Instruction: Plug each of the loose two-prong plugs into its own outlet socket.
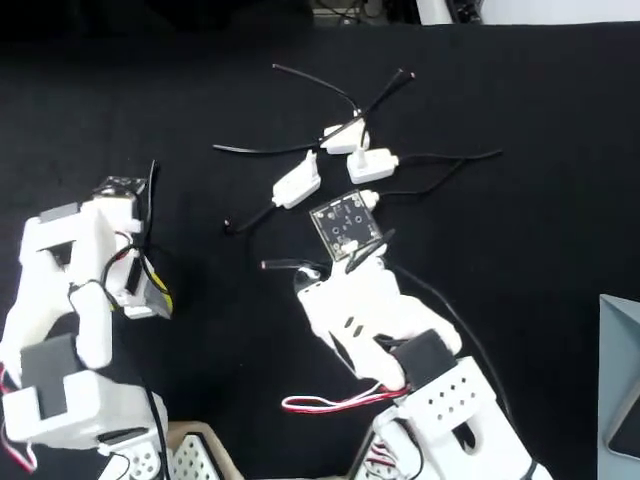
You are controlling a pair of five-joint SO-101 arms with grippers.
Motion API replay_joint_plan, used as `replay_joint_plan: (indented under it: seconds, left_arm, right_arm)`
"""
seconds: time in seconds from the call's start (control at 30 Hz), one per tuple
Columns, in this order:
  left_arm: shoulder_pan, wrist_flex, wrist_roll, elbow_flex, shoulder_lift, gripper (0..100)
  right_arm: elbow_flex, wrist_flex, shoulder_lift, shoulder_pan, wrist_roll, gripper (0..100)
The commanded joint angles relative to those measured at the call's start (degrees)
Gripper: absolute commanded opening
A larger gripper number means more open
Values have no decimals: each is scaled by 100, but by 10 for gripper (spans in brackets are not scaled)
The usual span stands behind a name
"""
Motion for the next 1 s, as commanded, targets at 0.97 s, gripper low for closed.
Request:
replay_joint_plan:
  seconds: [0.97]
  left_arm:
    - [2466, -62, -343, -391, -1345, 220]
  right_arm:
    - [-48, -123, -66, 79, -18, 11]
